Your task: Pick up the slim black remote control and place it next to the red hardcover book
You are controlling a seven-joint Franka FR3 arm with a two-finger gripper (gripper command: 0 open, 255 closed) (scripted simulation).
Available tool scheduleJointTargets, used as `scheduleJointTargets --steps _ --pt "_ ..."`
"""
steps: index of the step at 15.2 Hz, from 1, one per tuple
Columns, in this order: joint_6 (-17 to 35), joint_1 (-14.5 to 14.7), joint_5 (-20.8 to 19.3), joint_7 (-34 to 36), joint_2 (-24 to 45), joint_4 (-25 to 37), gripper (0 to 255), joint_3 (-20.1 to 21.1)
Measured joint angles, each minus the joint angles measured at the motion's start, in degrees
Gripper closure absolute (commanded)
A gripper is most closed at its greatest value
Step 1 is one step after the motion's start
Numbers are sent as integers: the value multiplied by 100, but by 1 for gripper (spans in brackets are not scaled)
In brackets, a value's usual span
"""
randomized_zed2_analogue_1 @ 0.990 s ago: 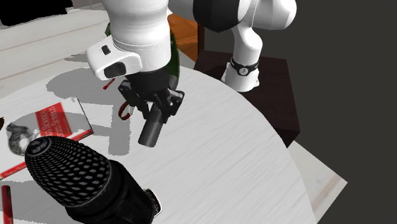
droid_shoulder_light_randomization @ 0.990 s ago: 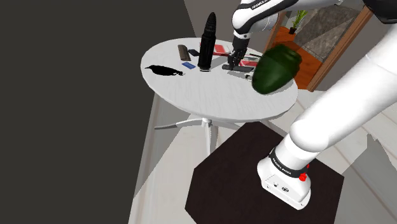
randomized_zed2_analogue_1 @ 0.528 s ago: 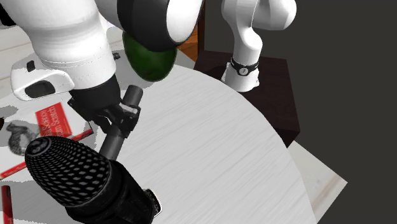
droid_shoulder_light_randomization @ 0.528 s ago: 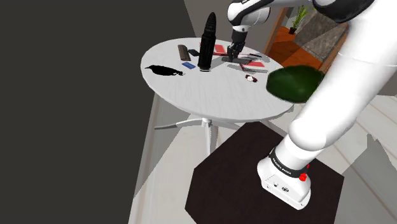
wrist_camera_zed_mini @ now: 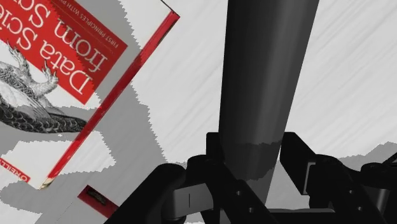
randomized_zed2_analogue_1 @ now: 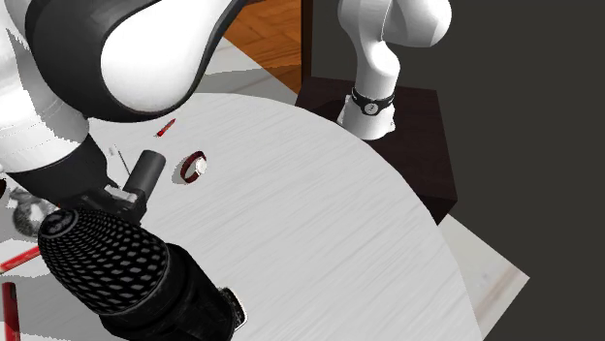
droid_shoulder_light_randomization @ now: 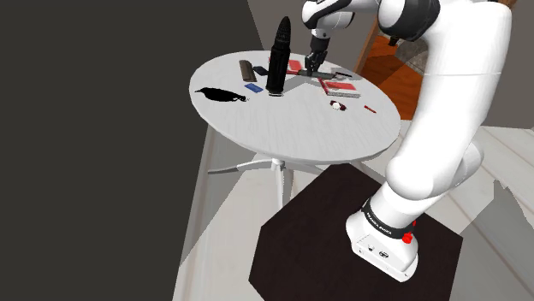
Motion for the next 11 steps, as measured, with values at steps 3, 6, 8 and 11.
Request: scheduleJointTargets --steps 3,6,8,11 --pt "170 -29 39 -31 125 -51 255 13" --pt "348 -36 68 -37 223 -133 255 30" --pt "467 -40 84 -44 273 -205 255 39" --pt "674 -52 112 -61 357 -330 255 53"
